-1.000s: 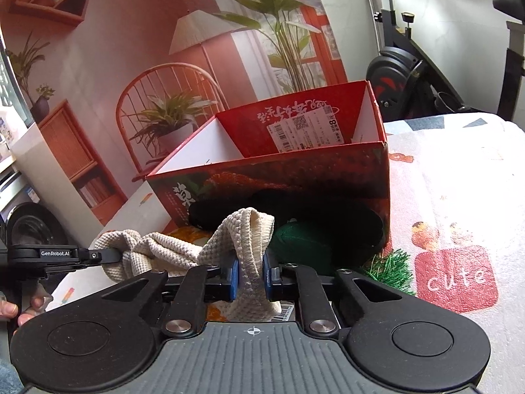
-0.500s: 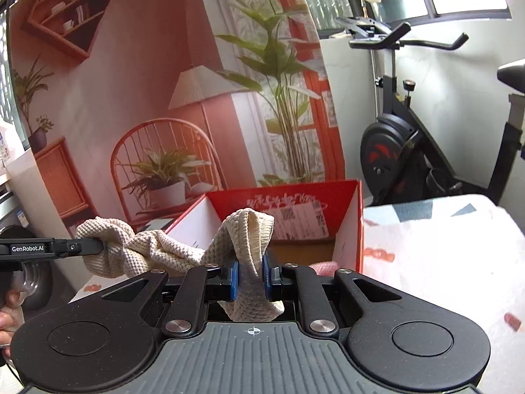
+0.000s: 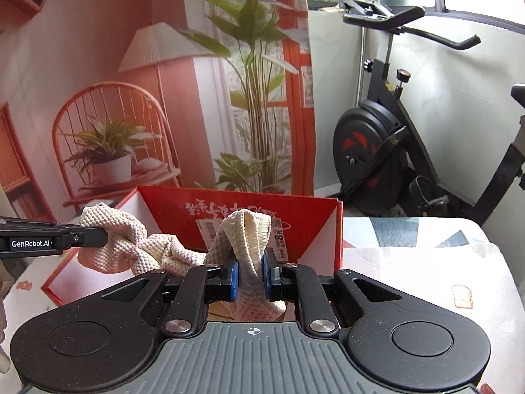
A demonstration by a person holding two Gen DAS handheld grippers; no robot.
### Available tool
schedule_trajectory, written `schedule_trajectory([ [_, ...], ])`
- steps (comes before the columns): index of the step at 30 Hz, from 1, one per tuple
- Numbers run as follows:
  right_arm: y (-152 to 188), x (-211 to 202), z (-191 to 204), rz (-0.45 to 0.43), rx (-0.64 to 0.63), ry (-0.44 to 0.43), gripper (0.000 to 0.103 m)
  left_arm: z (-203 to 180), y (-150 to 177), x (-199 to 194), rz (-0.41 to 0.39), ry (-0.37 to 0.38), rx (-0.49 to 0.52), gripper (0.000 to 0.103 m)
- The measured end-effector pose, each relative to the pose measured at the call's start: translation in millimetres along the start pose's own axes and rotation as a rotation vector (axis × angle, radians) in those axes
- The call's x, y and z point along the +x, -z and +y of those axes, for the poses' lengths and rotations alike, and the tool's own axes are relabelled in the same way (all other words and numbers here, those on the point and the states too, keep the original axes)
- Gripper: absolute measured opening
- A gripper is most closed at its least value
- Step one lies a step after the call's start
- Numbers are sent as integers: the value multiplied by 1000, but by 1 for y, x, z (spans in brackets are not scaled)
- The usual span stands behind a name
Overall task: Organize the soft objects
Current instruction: 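Lift the cream towel with both grippers and carry it into the box, then open both grippers to release the cream towel in the box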
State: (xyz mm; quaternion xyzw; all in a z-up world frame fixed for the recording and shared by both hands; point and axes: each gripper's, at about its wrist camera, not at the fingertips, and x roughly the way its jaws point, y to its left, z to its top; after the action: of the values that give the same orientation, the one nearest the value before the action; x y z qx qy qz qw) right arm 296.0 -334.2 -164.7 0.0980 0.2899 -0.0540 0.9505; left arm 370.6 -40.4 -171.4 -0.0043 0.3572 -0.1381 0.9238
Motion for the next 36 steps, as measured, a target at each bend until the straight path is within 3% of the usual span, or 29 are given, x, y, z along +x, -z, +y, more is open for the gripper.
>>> schedule_trajectory([
  [5, 5, 29, 8, 98, -30, -1, 13, 7, 6, 27, 110, 2, 23, 10],
  [12, 18, 48, 14, 186, -39, 24, 14, 6, 12, 37, 157, 9, 65, 10],
  [14, 19, 49, 12, 188, -32, 40, 19, 3, 11, 35, 149, 7, 77, 10],
  [19, 18, 37, 11, 127, -59, 83, 38, -1, 6, 19, 98, 41, 77, 18],
  [21, 17, 27, 12, 89, -63, 93, 52, -2, 7, 10, 77, 43, 70, 37],
  [23, 16, 14, 13, 52, -55, 82, 57, -2, 8, -2, 51, 51, 64, 44],
  [27, 21, -21, 18, -25, -32, 39, 65, -2, 16, -29, 18, 73, 55, 46],
  [30, 31, -47, 24, -81, -9, 1, 68, 2, 27, -55, -20, 94, 35, 53],
  [36, 63, -88, 31, -146, 75, -53, 68, 13, 61, -96, -56, 112, -2, 54],
])
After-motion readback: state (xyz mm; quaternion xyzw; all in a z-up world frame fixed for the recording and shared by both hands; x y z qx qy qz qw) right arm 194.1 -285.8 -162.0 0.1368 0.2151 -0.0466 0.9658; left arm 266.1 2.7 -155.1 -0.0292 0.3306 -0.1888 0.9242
